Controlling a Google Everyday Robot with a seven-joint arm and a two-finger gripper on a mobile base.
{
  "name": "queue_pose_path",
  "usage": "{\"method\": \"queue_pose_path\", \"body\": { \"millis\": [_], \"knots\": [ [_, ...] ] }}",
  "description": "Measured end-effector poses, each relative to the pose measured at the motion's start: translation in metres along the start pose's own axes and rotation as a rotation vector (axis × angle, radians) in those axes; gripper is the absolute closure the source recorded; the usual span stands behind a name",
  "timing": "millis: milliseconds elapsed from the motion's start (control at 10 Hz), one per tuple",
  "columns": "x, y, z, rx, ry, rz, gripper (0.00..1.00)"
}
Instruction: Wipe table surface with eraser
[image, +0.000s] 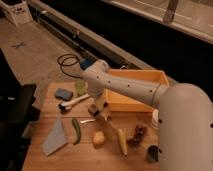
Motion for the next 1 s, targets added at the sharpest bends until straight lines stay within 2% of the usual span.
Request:
{"method": "queue_pose_path", "body": {
  "millis": [200,500,600,1000],
  "knots": [
    [0.002,-0.002,0.015,-0.03,0.006,0.018,0.2],
    [0.012,0.005,0.042,-0.089,-0.007,0.056,0.2],
    [0.015,0.006,0.048,-0.1,-0.013,0.063,0.24],
    [0.019,0.01,0.051,-0.119,-0.022,0.07,0.64]
  ]
}}
